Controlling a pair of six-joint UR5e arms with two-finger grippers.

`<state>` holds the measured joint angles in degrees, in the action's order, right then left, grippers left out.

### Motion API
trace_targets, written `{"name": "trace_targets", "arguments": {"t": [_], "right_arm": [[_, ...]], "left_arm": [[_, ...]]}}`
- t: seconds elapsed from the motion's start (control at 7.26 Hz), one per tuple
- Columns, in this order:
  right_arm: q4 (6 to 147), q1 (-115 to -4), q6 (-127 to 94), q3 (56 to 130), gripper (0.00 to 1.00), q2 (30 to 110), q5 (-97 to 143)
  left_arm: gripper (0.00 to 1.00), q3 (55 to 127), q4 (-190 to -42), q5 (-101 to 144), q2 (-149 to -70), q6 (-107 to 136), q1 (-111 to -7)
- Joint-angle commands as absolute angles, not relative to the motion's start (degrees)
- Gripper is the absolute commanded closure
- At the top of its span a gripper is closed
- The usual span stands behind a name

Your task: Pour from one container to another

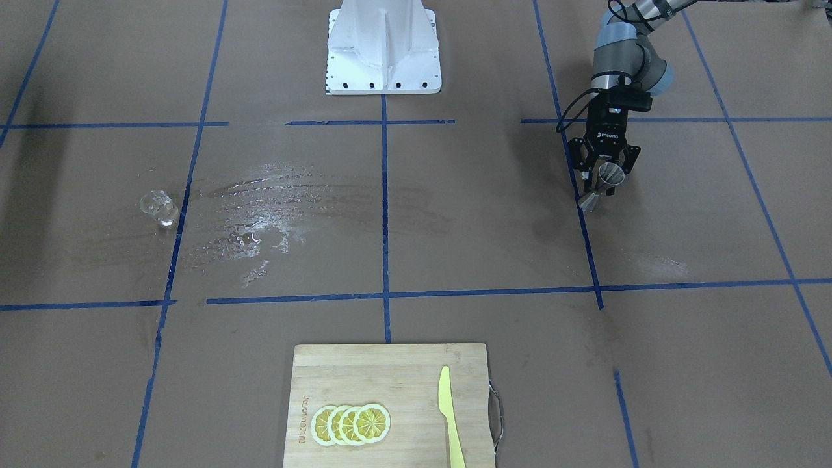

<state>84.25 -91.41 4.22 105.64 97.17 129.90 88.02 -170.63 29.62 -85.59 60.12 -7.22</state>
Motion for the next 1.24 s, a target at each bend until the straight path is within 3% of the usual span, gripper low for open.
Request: {"name": "trace_targets", "arguments": {"t": [0.0, 0.83, 0.96, 1.1], "right_arm": [[84.20, -91.41, 4.22, 105.64, 0.00, 97.12, 129.90], [84.20, -91.41, 4.22, 105.64, 0.00, 97.21, 129.81], [84.29, -91.41, 4.22, 105.56, 0.00, 97.21, 129.81], [84.20, -91.41, 4.22, 105.64, 0.00, 97.21, 129.81]], "left_arm": [[0.56, 88.07, -170.77, 29.62, -85.52, 60.12, -7.47], [0.53, 87.89, -170.77, 30.85, -85.69, 60.12, -7.91], [0.55, 87.80, -170.77, 30.85, -85.95, 60.12, -7.91], [0.71, 87.80, -170.77, 30.85, -86.04, 60.12, -7.91]]}}
